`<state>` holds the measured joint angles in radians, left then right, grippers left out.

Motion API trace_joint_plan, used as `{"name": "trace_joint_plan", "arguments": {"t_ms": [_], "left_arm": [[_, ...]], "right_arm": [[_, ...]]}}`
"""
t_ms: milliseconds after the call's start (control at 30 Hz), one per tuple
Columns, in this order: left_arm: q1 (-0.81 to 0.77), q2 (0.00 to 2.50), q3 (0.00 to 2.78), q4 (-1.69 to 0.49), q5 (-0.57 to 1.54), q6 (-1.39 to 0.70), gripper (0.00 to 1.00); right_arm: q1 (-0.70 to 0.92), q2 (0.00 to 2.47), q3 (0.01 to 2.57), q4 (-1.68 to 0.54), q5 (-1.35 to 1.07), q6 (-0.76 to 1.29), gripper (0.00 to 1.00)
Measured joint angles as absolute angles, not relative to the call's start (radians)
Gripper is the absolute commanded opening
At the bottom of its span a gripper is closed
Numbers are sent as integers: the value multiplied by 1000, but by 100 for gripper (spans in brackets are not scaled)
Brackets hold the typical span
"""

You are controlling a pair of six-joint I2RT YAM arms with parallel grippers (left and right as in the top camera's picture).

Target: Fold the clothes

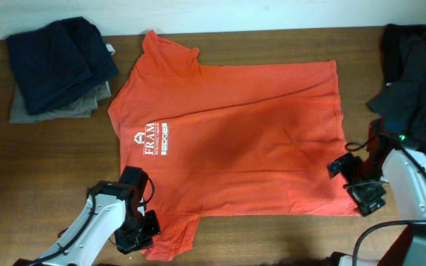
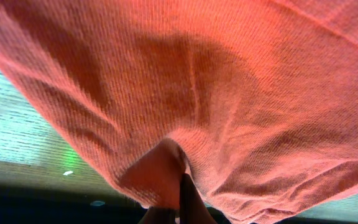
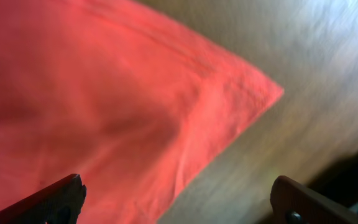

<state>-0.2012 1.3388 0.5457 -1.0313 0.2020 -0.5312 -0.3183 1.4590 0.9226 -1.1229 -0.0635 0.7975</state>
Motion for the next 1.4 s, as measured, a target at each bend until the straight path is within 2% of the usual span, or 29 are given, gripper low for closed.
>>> {"name": "trace_joint_plan", "arguments": {"t_ms": [67, 100, 233, 400, 667, 700, 733, 900, 967, 1033, 1167, 1233, 1267, 1300, 1333, 1400], "left_arm": [[-201, 1339, 546, -1031, 202, -531, 1], [-201, 1339, 546, -1031, 202, -531, 1], [-201, 1339, 546, -1029, 202, -531, 1], [-201, 1339, 545, -1028, 202, -531, 1], [-201, 1339, 545, -1027, 201, -531, 1], [-201, 1339, 545, -1027, 201, -531, 1], [-201, 1339, 545, -1027, 200, -531, 1], [-201, 1339, 545, -1027, 197, -531, 1], [-201, 1339, 545, -1027, 197, -531, 1], [-201, 1339, 545, -1027, 197, -531, 1], [-201, 1339, 545, -1027, 197, -531, 1], [-201, 1339, 545, -1027, 197, -531, 1], [-201, 1339, 545, -1027, 197, -531, 1], [-201, 1339, 545, -1027, 197, -531, 1], [-201, 1339, 545, -1027, 197, -531, 1], [-201, 1339, 545, -1027, 197, -531, 1]], "right_arm": [[-318, 1459, 889, -1121, -80, 828, 87], [-318, 1459, 875, -1117, -84, 844, 86], [-318, 1461, 791, -1011, -99, 881, 94], [-318, 1462, 690, -890, -104, 919, 94], [-318, 1449, 638, -833, -110, 942, 93], [-318, 1448, 636, -824, -110, 942, 88], [-318, 1448, 636, -813, -110, 941, 77], [-318, 1448, 636, -798, -102, 949, 40], [-318, 1448, 637, -794, -99, 960, 32], [-318, 1448, 637, -793, -97, 958, 31], [-318, 1448, 638, -800, -91, 958, 34], [-318, 1448, 638, -813, -82, 961, 55], [-318, 1448, 639, -827, -72, 956, 80], [-318, 1446, 639, -839, -64, 962, 93], [-318, 1444, 640, -861, -47, 963, 98], [-322, 1435, 640, -889, -29, 959, 98]]}}
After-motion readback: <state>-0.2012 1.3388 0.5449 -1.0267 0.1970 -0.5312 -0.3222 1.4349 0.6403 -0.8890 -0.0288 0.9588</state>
